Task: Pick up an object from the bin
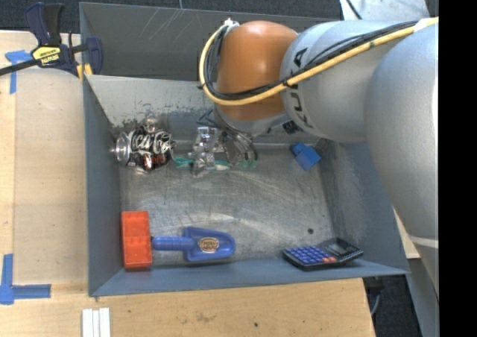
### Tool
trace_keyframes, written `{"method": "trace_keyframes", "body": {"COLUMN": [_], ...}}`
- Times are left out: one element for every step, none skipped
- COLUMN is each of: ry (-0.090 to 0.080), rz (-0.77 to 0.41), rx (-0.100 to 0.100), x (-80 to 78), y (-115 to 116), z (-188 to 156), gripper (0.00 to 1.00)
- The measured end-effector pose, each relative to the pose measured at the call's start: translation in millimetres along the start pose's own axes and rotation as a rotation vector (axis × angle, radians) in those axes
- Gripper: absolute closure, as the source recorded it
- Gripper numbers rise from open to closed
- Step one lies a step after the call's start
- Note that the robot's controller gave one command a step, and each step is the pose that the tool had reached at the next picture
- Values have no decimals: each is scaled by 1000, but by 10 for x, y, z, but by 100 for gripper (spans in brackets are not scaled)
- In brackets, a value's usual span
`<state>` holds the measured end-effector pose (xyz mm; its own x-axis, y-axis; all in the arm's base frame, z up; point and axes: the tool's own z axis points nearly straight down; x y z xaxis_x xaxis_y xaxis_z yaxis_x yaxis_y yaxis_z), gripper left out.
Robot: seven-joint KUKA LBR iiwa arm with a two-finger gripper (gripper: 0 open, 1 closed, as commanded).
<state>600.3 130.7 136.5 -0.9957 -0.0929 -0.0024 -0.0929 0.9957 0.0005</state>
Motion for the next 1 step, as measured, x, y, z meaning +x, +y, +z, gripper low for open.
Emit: {"method": "trace_keyframes", "body": {"ry": [-3], "rz": [0], "rx": [0], "x": [-7], "y": [1], "z": [-139], "gripper": [100]}}
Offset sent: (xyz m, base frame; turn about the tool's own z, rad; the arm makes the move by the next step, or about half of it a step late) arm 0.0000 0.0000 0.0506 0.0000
